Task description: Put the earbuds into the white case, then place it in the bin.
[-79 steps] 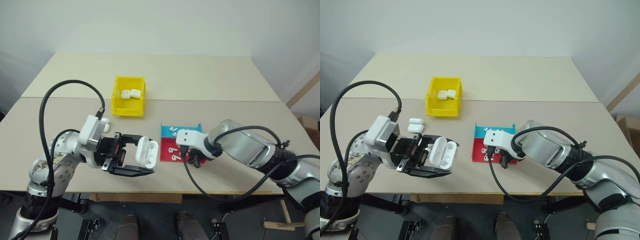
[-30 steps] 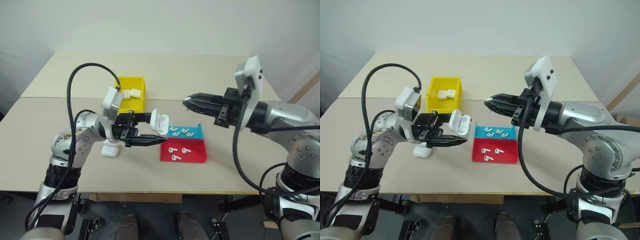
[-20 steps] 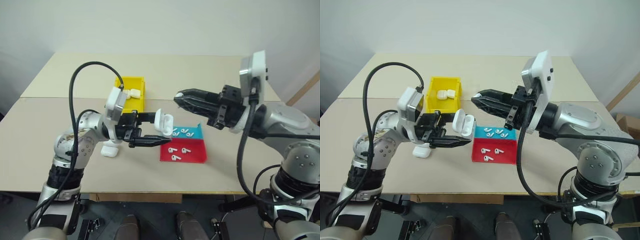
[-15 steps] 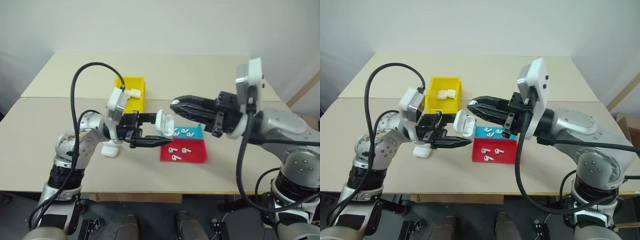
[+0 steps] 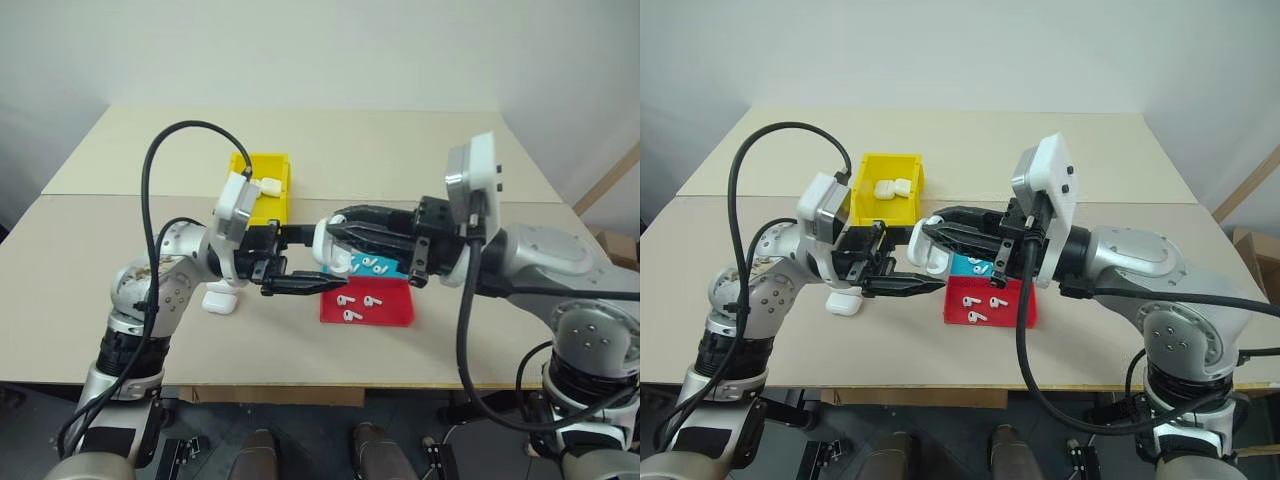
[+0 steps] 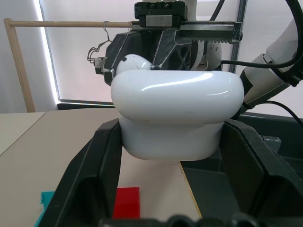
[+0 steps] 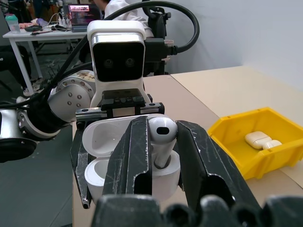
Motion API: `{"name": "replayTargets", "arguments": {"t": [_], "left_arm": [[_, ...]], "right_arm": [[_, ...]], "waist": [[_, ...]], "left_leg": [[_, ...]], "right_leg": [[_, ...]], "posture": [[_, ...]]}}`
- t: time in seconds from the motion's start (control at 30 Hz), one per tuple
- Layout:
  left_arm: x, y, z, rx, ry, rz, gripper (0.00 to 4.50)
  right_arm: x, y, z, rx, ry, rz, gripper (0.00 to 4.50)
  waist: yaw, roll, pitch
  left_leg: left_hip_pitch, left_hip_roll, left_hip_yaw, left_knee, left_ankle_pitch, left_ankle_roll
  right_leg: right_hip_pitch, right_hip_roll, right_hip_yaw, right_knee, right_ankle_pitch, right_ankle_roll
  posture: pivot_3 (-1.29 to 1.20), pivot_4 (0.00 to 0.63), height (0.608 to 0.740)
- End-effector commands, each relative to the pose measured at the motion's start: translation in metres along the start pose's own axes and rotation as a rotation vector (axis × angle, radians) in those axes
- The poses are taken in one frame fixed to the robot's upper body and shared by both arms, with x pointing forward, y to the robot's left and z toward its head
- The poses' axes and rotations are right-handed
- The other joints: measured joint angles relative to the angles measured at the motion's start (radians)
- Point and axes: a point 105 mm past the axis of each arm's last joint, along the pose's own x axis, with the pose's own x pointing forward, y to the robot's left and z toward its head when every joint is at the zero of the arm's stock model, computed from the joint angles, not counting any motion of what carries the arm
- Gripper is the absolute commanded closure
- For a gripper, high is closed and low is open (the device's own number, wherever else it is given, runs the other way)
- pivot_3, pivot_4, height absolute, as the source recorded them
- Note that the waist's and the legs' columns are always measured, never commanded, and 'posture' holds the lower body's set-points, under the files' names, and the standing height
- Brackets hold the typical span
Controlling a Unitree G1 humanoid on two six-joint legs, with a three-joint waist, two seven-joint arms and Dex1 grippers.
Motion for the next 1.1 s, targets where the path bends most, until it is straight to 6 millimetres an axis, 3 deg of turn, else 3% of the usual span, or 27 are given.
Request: {"name": "replayTargets", "arguments": {"t": [0.03,0.2,0.53,0.73,0.87,1.0,1.1], "left_arm": [[0.005,-0.005,0.012,0.048,-0.025,-0.038,1.71],[0.004,-0.004,0.013,0.051,-0.026,-0.029,1.71],[0.002,0.000,0.013,0.061,-0.021,-0.011,1.71],[0.001,0.001,0.012,0.063,-0.022,-0.002,1.71],[-0.004,0.004,0.013,0.078,-0.013,0.018,1.71],[-0.013,0.005,0.014,0.089,-0.006,0.034,1.71],[-0.016,0.003,0.014,0.091,-0.008,0.037,1.71]], "right_arm": [[-0.001,0.000,0.001,-0.052,-0.003,-0.015,3.90],[-0.004,0.003,-0.003,-0.081,0.014,-0.001,3.90],[-0.006,0.001,-0.003,-0.102,0.031,0.015,0.52],[-0.011,-0.004,0.007,-0.090,-0.005,0.020,0.52],[-0.019,-0.019,0.019,-0.084,-0.012,0.012,0.52],[-0.029,-0.045,0.020,-0.090,0.080,0.038,0.52],[-0.031,-0.071,0.007,-0.131,0.228,0.055,0.52]], "waist": [[0.000,0.000,0.000],[0.000,0.000,0.000],[0.000,0.000,0.000],[0.001,0.000,0.000],[0.001,0.000,0.000],[0.000,0.000,0.000],[0.000,0.000,0.000]], "left_leg": [[0.000,0.000,0.000,0.000,0.000,0.000],[0.000,0.000,0.000,0.000,0.000,0.000],[0.000,0.000,0.000,0.000,0.000,0.000],[0.000,0.000,0.000,0.000,0.000,0.000],[0.000,0.000,0.000,0.000,0.000,0.000],[0.000,0.000,0.000,0.000,0.000,0.000],[0.000,0.000,0.001,0.000,0.000,0.000]], "right_leg": [[0.000,0.000,0.000,0.000,0.000,0.000],[0.000,0.000,0.000,0.000,0.000,0.000],[0.000,0.000,0.000,0.000,0.000,0.000],[0.000,0.000,0.000,0.000,0.000,0.000],[0.000,0.000,0.000,0.000,0.000,0.000],[0.000,0.000,0.000,-0.001,0.000,0.000],[0.000,0.000,0.000,-0.001,0.000,0.000]], "posture": [[0.00,0.150,0.740],[0.00,0.150,0.740],[0.00,0.150,0.740],[0.00,0.150,0.740],[0.00,0.150,0.740],[0.00,0.150,0.740],[0.00,0.150,0.740]]}}
